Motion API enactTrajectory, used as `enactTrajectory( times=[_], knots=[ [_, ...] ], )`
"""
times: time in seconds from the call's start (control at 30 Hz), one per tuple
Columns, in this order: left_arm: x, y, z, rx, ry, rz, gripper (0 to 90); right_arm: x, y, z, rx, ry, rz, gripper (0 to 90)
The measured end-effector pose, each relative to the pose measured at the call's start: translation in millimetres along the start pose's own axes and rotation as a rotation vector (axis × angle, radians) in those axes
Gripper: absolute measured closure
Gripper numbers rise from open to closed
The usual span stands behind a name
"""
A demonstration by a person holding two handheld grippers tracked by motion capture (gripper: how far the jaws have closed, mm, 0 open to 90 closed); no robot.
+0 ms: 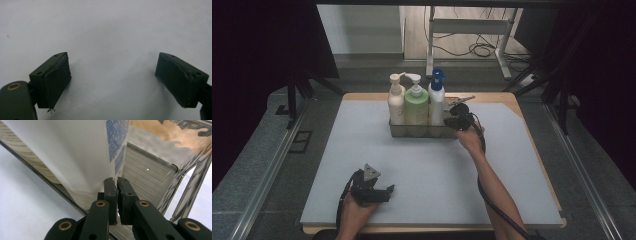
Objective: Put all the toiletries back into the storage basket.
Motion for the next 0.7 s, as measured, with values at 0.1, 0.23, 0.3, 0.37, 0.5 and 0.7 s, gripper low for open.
enactTrajectory(
  times=[0.1, 0.23, 0.3, 0.37, 0.5, 0.7],
  knots=[
    [0.0, 0.0, 0.0, 0.000, 0.000, 0.000, 12.1, -0.3, 0.6, 1.4, -0.002, -0.007, -0.001, 85.7],
    [0.0, 0.0, 0.0, 0.000, 0.000, 0.000, 12.1, -0.6, 0.6, 2.9, -0.010, -0.002, 0.000, 86.1],
    [0.0, 0.0, 0.0, 0.000, 0.000, 0.000, 12.1, -1.2, 0.2, 3.2, -0.012, -0.001, -0.003, 86.1],
    [0.0, 0.0, 0.0, 0.000, 0.000, 0.000, 12.1, -1.6, 0.1, 3.4, -0.013, -0.003, -0.004, 86.1],
    [0.0, 0.0, 0.0, 0.000, 0.000, 0.000, 12.1, -2.2, -0.1, 4.1, -0.013, -0.006, -0.006, 86.3],
    [0.0, 0.0, -0.1, 0.000, 0.000, 0.000, 12.1, -2.6, 0.0, 4.4, -0.011, -0.012, -0.010, 85.7]
  ],
)
Point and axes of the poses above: each handheld gripper's, and its own axes: x roughly forward along the jaws, y roughly out of its underside, z roughly to its left, the point moved 6 cm from there along x, roughly forward along the jaws, and after that the axes turned 7 degrees about z, right-handed, at the moved point
